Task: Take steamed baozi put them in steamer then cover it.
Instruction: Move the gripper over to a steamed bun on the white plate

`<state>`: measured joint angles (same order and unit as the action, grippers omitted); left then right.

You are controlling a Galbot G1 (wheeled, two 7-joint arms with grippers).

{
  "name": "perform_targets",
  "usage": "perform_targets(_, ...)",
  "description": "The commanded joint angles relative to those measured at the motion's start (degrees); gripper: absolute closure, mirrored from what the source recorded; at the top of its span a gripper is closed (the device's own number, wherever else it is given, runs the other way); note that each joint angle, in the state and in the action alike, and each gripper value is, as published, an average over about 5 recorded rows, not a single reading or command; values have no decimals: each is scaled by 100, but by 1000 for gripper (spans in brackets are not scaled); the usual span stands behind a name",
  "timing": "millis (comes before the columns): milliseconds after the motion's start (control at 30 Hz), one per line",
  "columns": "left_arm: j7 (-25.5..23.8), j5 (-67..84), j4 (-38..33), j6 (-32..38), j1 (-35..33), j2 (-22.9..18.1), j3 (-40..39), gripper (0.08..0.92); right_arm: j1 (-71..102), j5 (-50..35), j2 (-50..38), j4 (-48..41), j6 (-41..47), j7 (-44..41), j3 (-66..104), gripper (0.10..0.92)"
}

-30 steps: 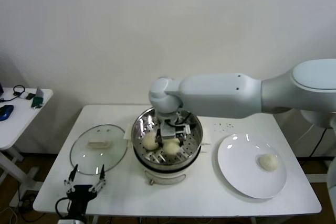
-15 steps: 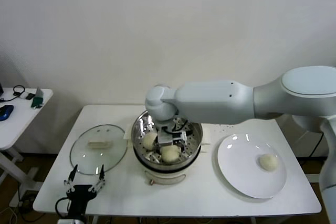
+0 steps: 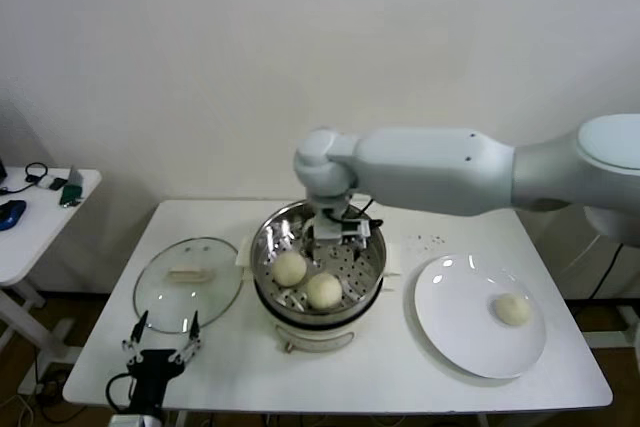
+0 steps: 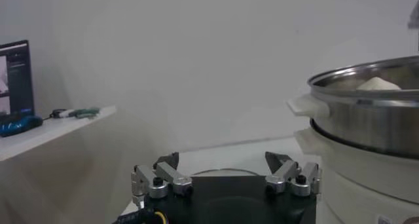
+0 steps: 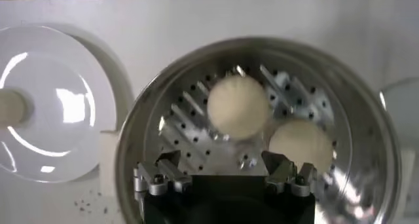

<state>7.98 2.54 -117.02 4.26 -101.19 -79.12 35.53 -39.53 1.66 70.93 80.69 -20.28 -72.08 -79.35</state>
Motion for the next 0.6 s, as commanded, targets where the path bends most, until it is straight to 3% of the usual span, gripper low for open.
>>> perform_targets(33,-1,24,-14,15,21,16,-4,177,-513,-1359,-1386,-493,1266,501,-274,203)
perform_targets(133,-2,67,-28,18,47,21,11,177,-547,-2145,-1835,-674,1946,805,-533,203)
perform_targets(267,-11,95,-32,24,65,40,39,177,-331,-2267,-2337,-933,2256,1002,-451,203)
perform_targets(600,-30,86,-29,40,38,17,84,177,1182,-1537,-3684,-1019,2596,1339,352,203)
